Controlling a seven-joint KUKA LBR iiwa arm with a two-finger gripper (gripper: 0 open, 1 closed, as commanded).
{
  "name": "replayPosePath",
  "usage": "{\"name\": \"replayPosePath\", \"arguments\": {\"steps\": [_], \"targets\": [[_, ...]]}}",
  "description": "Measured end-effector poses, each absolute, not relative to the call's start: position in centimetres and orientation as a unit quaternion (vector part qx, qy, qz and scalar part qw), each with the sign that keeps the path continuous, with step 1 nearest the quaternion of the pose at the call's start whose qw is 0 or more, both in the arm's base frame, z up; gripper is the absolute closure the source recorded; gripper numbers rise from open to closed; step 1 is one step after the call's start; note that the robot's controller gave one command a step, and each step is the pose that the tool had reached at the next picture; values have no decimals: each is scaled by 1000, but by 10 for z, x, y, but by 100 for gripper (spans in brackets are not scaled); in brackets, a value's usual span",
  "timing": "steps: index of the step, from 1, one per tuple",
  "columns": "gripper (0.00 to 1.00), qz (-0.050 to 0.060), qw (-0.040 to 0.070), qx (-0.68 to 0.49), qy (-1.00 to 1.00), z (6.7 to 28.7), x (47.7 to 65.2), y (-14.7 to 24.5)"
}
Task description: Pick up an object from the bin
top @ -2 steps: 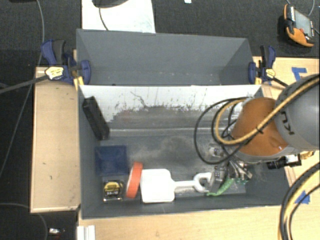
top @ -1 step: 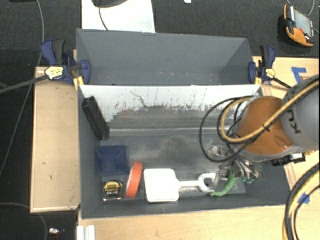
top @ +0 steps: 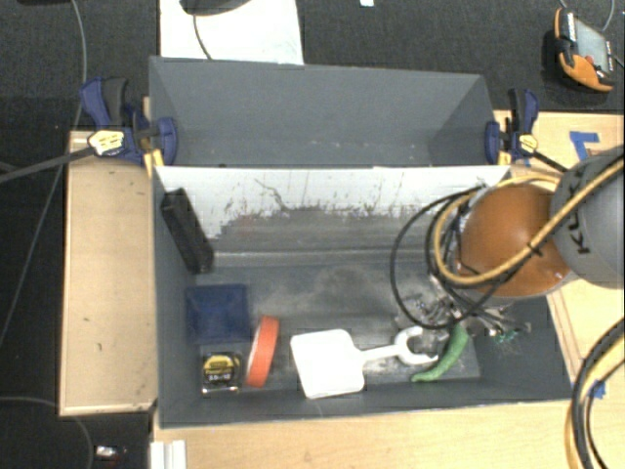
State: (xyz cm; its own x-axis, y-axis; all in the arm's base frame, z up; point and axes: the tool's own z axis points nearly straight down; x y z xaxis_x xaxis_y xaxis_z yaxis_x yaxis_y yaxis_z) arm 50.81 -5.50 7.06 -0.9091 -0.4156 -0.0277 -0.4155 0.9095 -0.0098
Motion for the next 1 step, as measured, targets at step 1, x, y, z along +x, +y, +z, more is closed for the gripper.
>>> {"name": "replayPosePath", "arguments": {"steps": [1], "targets": [[100,-2,14,-212,977,71,508,-55]]}}
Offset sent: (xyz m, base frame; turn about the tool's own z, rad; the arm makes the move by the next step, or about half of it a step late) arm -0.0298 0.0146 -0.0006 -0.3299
